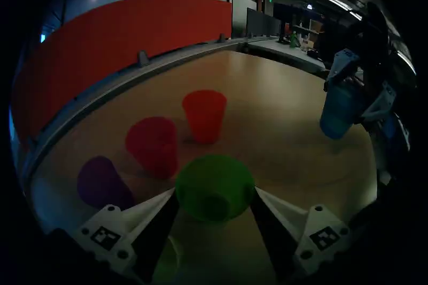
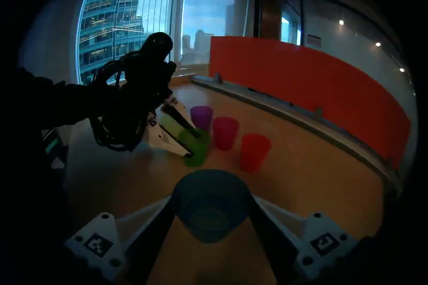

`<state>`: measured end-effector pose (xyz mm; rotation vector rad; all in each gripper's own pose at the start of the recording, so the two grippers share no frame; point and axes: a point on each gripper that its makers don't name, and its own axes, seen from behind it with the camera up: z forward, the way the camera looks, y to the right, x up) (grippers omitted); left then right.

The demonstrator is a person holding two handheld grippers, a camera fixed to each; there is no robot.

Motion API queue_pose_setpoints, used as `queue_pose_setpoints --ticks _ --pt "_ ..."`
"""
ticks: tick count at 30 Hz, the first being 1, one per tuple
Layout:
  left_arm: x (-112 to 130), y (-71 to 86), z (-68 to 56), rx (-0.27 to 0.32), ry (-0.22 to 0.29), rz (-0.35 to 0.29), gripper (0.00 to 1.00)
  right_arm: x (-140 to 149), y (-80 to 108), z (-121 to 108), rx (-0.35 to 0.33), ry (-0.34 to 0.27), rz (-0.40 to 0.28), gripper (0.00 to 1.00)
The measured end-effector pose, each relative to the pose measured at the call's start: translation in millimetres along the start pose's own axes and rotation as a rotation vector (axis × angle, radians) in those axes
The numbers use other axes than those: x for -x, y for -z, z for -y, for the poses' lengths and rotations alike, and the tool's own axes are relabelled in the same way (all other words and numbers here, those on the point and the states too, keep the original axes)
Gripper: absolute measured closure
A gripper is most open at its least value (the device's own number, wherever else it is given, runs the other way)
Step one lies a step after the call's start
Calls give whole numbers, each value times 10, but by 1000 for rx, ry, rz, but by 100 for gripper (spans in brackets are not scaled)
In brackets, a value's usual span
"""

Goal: Pour water

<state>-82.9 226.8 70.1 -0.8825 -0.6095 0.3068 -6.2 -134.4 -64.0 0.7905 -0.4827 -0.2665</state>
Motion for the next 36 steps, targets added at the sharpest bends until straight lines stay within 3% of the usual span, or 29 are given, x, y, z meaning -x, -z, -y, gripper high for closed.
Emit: queue_pose_setpoints --ticks 15,29,36 --pt "-252 315 -78 -1 26 -100 13 -122 68 6 13 0 -32 8" --pt "-510 708 24 -46 54 -236 13 -253 92 38 21 1 -76 8" --pt "-647 946 -2 -61 46 -307 13 -326 105 41 25 1 -100 8"
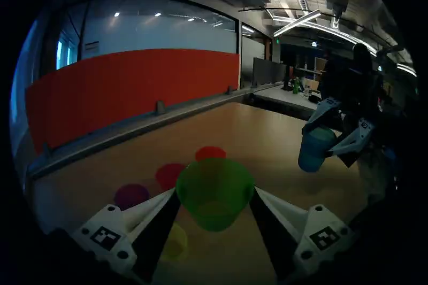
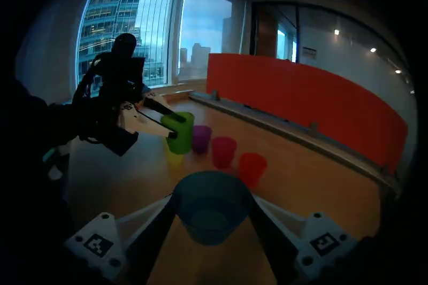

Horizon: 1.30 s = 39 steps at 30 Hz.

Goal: Pour water

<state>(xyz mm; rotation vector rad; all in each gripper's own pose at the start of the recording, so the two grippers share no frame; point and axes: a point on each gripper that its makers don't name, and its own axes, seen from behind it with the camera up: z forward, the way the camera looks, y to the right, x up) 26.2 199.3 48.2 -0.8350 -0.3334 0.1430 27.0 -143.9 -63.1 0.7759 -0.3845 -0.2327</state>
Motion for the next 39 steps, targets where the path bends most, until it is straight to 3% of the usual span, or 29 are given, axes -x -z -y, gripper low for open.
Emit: queue_pose_setpoints --ticks 8,17,39 --pt "-341 229 -73 -7 -22 -105 13 -86 2 8 0 5 -24 8" --pt "-588 440 -150 12 -2 -202 13 -200 6 14 -2 4 -53 8" --pt "-661 598 -201 9 -26 -270 13 -323 -9 30 -7 22 -79 8"
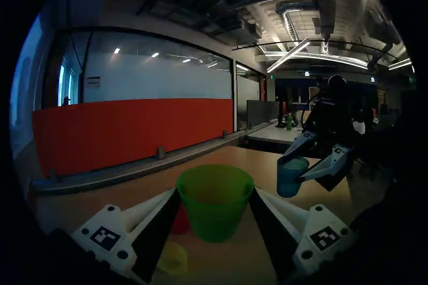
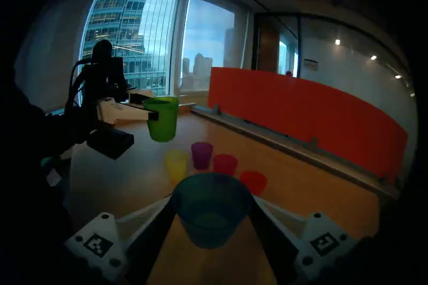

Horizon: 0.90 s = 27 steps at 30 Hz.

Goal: Pour water

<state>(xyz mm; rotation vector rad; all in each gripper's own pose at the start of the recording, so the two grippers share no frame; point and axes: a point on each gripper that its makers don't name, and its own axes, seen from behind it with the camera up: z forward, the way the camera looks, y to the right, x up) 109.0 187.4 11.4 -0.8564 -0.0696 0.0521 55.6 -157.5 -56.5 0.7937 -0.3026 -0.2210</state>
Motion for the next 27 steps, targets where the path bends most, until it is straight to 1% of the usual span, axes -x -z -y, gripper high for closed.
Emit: queue_pose_setpoints --ticks 10,20,27 --pt "60 83 -40 0 3 3 13 -176 -55 4 -6 -3 -56 8" --pt "88 150 -78 4 9 -4 13 -383 -83 -13 -9 -11 -127 8" --pt "123 194 -98 4 2 0 13 -484 -87 -11 -13 3 -149 8"
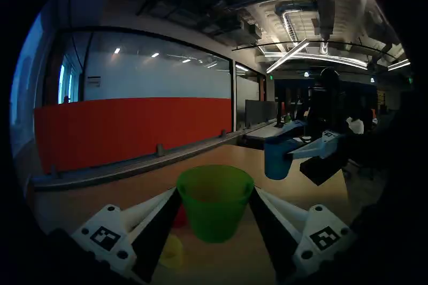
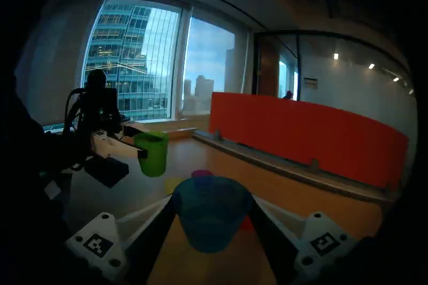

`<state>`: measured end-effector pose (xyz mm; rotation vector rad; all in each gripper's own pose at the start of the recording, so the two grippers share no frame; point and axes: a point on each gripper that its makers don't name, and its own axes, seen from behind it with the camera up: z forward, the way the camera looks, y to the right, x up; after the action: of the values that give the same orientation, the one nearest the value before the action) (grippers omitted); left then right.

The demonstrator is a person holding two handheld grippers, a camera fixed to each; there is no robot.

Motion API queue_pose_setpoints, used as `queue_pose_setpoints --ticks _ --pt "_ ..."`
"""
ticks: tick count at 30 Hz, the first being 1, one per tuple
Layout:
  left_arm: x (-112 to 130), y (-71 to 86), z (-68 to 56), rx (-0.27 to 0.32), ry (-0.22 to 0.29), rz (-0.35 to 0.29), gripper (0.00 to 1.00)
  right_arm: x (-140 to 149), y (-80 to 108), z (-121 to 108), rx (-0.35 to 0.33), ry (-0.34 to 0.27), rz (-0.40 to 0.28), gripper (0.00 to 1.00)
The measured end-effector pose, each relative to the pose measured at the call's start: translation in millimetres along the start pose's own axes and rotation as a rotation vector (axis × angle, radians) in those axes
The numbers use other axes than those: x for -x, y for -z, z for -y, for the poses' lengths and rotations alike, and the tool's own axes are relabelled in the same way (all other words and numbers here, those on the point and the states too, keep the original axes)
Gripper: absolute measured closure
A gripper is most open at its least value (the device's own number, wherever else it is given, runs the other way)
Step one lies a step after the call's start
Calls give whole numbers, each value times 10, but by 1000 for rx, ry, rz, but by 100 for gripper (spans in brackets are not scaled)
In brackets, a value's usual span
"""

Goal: Pour water

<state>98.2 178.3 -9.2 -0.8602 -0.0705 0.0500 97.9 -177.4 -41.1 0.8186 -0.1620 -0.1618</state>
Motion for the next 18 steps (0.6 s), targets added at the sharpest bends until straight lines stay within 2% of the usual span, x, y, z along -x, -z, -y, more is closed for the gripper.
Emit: queue_pose_setpoints --ticks 9,18 --pt "82 54 -44 5 2 13 13 -135 -47 2 -11 21 -20 8" --pt "61 102 -63 2 6 5 13 -359 -108 14 -26 77 -45 8"
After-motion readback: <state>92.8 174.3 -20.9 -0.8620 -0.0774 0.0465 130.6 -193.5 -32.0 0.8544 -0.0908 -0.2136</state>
